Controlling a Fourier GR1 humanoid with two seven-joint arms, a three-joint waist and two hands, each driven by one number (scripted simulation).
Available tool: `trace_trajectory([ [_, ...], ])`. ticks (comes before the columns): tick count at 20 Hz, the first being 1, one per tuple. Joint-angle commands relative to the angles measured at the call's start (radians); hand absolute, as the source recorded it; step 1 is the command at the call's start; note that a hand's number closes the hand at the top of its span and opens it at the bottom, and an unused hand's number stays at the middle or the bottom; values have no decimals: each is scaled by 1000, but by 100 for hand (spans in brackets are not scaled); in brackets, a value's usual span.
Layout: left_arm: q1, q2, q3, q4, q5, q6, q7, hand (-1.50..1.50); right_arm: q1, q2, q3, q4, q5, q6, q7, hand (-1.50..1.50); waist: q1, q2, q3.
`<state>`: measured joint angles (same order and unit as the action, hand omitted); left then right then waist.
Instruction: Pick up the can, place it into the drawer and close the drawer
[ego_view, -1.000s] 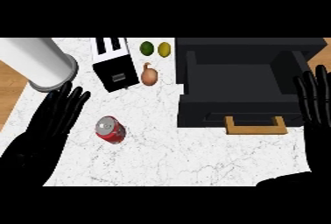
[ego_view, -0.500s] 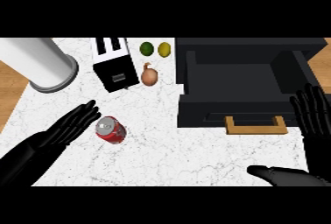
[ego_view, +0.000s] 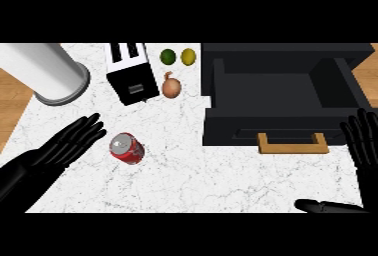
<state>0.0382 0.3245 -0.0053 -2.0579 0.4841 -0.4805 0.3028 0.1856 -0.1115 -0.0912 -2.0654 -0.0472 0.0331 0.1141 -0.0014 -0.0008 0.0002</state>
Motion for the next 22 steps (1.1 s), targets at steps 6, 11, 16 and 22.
trace_trajectory([
  [6, -38, -51, 45, 120, -70, -52, -17, -150, 33, 18, -22, -76, -4, 27, 31, -150, -1, 0, 0],
  [11, -57, -86, 30, 185, -116, -81, -59, -150, 62, 14, -65, -65, -28, 61, 20, -150, -1, 0, 0],
  [16, -66, -147, -10, 297, -285, -79, -186, -150, 93, 43, -38, -56, 5, 81, -35, -150, -2, 0, 0],
  [22, -108, -143, 44, 404, -287, -101, -233, -150, 78, 24, -131, -7, -63, 123, -73, -150, -2, 1, 0],
])
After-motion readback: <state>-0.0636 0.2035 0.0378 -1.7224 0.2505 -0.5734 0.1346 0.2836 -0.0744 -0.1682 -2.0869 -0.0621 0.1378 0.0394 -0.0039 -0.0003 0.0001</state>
